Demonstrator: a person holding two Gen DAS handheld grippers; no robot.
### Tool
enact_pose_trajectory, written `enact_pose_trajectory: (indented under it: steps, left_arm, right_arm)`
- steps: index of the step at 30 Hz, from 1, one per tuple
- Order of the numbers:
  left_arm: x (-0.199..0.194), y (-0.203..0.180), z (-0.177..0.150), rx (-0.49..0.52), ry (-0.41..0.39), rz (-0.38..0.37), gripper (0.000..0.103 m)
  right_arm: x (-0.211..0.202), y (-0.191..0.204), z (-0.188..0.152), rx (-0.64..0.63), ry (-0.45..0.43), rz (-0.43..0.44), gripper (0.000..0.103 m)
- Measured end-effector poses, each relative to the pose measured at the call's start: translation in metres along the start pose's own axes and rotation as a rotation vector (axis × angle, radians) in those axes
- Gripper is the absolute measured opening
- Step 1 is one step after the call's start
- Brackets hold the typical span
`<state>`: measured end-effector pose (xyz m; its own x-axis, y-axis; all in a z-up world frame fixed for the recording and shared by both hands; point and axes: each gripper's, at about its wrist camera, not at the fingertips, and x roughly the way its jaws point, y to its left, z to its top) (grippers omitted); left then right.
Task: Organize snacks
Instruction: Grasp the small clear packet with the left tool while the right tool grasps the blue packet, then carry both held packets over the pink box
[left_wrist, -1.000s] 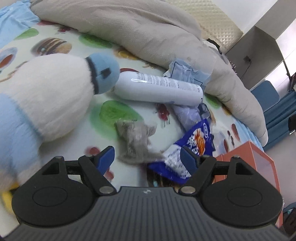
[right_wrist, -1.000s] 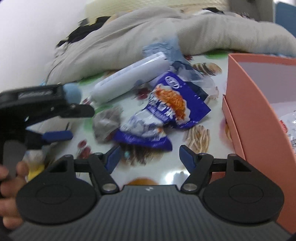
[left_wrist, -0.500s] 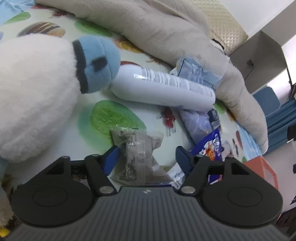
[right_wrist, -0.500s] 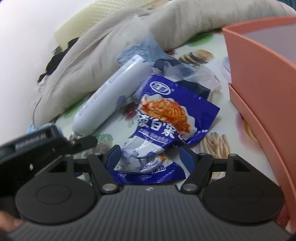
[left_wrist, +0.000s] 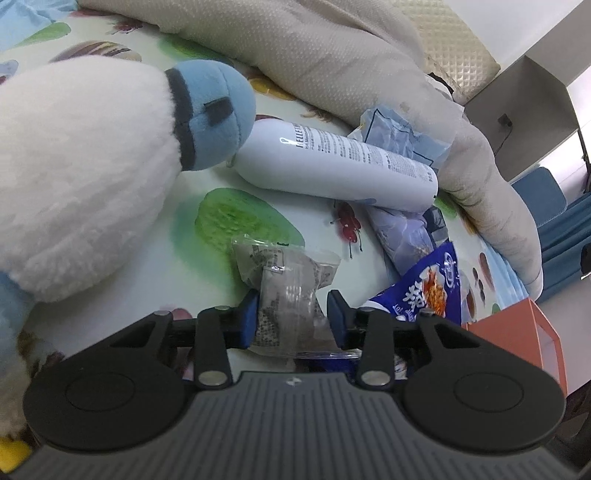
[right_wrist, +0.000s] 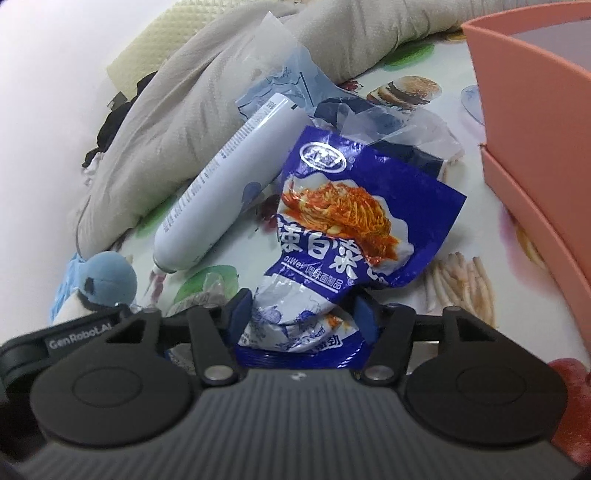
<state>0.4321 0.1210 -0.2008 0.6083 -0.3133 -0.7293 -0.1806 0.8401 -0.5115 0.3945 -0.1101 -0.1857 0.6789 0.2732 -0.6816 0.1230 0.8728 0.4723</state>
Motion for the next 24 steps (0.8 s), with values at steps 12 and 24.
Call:
enact_pose_trajectory:
  steps: [12, 24]
  left_arm:
    - [-0.061, -0.017, -0.021, 0.070, 0.019, 0.032, 0.043]
    - [-0.147, -0.050, -0.076, 0.163, 0.041, 0.030, 0.042]
  right_arm:
    - [-0.065, 0.008, 0.012, -0.134, -0.029, 0.011, 0.057]
    - [-0.163, 0.016, -0.013, -0.339, -0.026, 0.039, 0.057]
